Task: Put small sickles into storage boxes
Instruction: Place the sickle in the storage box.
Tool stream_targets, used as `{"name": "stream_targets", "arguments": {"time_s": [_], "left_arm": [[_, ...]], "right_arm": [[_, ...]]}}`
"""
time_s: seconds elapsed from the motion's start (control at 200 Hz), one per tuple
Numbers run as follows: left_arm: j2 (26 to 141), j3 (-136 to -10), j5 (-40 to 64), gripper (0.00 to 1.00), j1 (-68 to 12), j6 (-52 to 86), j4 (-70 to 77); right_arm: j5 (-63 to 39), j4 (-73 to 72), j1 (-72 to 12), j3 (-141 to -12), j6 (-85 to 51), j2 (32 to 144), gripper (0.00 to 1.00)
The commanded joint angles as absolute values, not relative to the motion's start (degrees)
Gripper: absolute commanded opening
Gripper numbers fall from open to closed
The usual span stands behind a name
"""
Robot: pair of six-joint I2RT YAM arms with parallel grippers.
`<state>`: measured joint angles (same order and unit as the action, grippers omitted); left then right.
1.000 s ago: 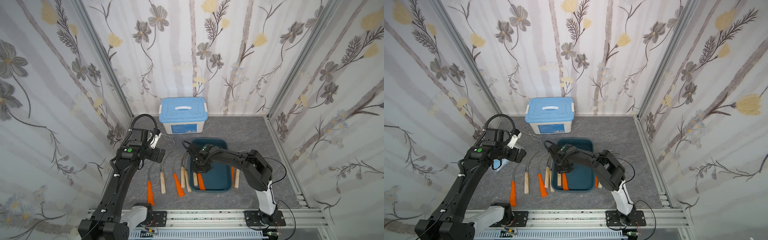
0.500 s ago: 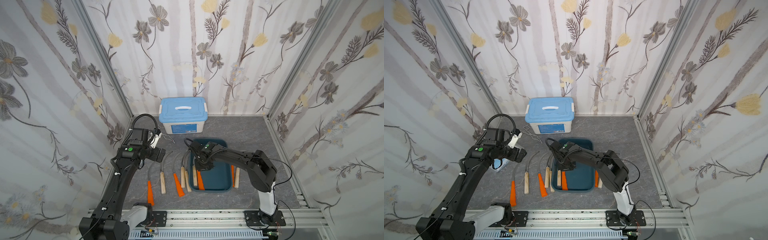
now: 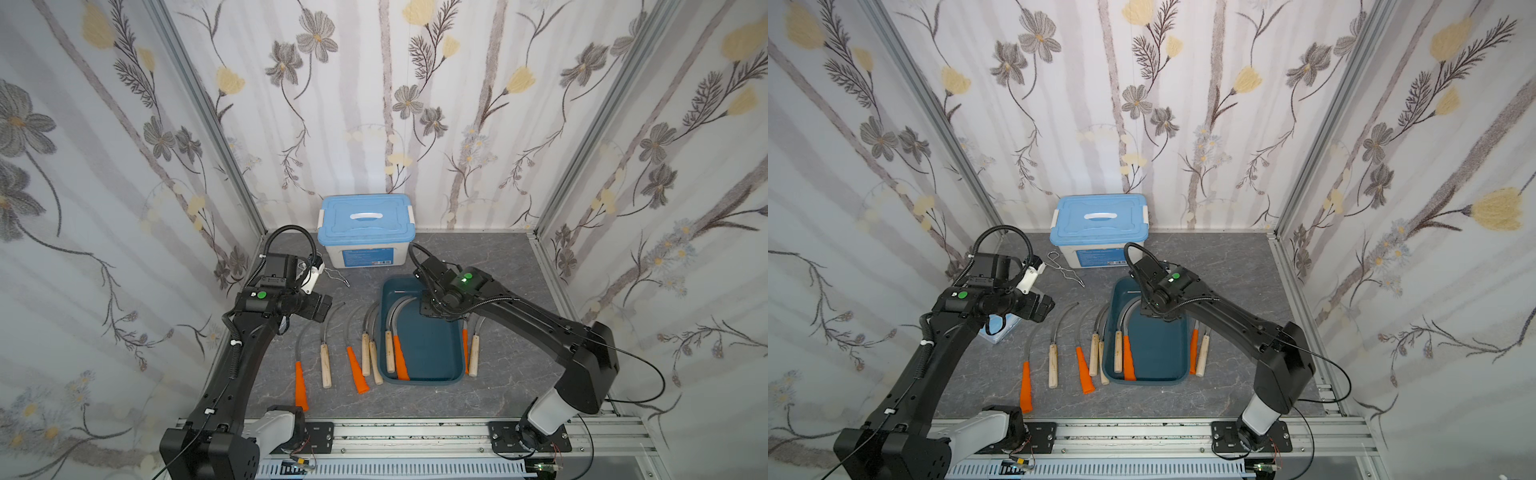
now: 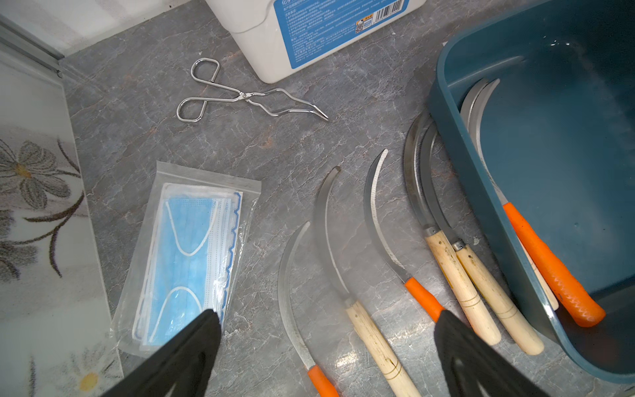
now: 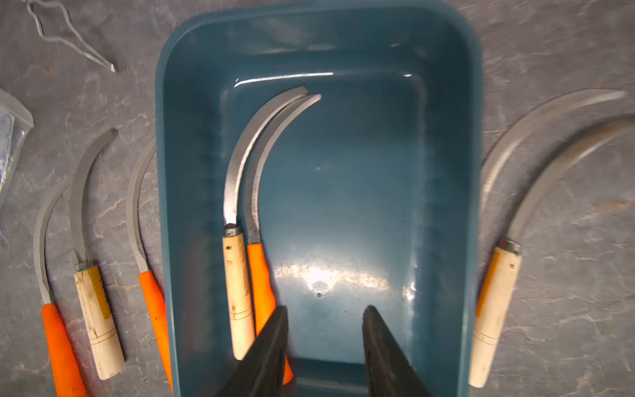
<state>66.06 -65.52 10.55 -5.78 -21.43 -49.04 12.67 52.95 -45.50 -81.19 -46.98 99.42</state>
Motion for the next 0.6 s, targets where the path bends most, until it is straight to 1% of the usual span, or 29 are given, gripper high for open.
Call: {"name": "stream_targets", "arguments": {"time_s": [0.0, 0.255, 0.335, 0.405, 0.44, 0.595], "left_arm": [[66.6, -66.2, 11.2, 1.0, -5.7, -22.2, -48.2], [67.0, -66.1, 11.9, 1.0, -5.7, -21.4, -48.2], [67.1, -66.2, 11.9, 1.0, -5.8, -21.4, -48.4], [67.1, -66.3, 12.1, 1.0, -5.8, -21.4, -48.6], [67.1, -66.4, 12.1, 1.0, -5.8, -21.4, -48.7], [67.0, -66.5, 11.8, 1.0, -5.8, -21.4, -49.1]], "right_arm": [[17.0, 53.7, -41.9, -75.9, -51.0, 93.2, 0.42], [14.8, 51.2, -32.9, -57.5, -55.5, 76.8, 0.47], [13.5, 50.0, -30.0, -53.0, -56.5, 73.2, 0.52], [11.8, 48.7, -28.0, -49.5, -56.7, 71.0, 0.53], [11.5, 48.1, -27.3, -48.0, -56.8, 70.4, 0.55], [6.5, 43.6, -24.0, -40.5, -55.8, 69.5, 0.55]]}}
